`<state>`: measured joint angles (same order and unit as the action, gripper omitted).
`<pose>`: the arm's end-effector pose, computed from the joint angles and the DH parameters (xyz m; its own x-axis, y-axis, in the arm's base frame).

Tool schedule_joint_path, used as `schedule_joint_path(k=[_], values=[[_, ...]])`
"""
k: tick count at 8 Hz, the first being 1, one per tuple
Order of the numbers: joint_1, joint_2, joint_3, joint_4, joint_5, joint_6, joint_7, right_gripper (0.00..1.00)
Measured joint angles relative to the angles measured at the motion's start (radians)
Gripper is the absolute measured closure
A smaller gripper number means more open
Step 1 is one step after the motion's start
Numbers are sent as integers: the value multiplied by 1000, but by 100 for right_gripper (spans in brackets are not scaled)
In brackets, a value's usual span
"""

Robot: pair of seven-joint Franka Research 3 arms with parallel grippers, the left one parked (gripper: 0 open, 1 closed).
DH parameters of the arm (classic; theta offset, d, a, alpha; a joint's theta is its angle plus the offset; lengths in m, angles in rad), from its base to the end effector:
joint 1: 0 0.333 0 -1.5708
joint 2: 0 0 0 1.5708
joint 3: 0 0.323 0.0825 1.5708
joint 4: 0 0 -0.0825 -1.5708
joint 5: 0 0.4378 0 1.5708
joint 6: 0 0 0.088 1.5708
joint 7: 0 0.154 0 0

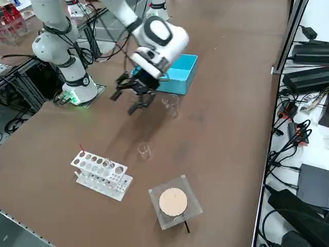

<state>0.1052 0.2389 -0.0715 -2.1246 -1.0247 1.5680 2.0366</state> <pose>0.5315 -0.1142 0.2573 0.2444 -0.4400 0.8641 -0.9079 0.2093 0.3633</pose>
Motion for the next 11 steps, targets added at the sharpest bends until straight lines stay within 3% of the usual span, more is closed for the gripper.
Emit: schedule_joint_path(k=[1,3,8,11], values=[[-26,-58,0,-90,-56,40,65,1],[-56,-68,0,-211,-154,109,224,1],[-141,144,1,-290,-415,134,604,1],[-183,164,1,-316,-481,132,702,1]])
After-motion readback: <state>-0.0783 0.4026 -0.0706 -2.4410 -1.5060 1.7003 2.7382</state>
